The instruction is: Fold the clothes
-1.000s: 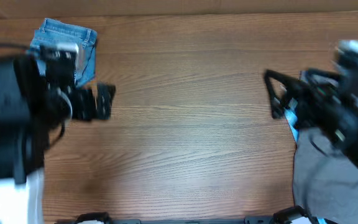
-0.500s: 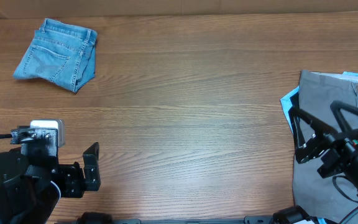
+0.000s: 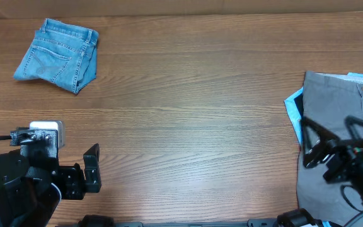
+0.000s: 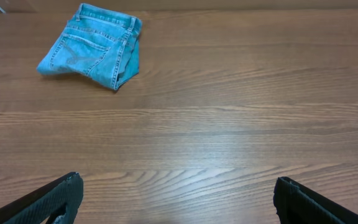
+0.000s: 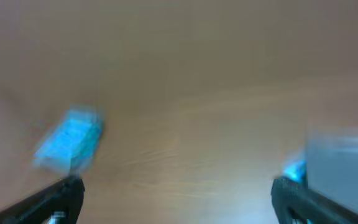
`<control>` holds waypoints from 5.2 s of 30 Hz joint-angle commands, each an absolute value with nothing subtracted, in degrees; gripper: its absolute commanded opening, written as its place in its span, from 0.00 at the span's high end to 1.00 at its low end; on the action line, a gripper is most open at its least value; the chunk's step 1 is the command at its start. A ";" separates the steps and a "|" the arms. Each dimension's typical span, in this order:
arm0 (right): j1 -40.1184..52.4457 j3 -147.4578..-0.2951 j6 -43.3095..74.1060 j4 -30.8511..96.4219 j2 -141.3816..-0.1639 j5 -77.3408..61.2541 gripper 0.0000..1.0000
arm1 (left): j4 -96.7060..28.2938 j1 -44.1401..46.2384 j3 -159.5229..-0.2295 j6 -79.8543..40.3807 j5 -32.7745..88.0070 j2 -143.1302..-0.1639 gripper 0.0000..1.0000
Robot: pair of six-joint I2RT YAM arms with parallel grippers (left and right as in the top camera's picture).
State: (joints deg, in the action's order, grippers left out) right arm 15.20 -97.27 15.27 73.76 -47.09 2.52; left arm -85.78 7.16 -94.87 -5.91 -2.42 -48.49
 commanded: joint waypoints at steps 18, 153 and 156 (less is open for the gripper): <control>5.06 -23.16 9.17 17.91 -6.92 10.41 0.00 | -85.69 7.57 -94.76 -6.87 -3.16 -48.36 0.00; 5.06 -0.47 9.37 3.99 -0.38 7.66 0.00 | -4.43 -1.43 -0.30 -9.43 -0.16 -0.64 0.00; 5.06 -0.47 9.37 3.99 -0.38 7.66 0.00 | -4.43 -1.43 -0.30 -9.43 -0.19 -0.64 0.00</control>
State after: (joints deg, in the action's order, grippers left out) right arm 5.28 -1.04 9.37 4.27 -0.80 7.73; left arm -4.47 -0.91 -0.47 -8.91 -0.64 -0.91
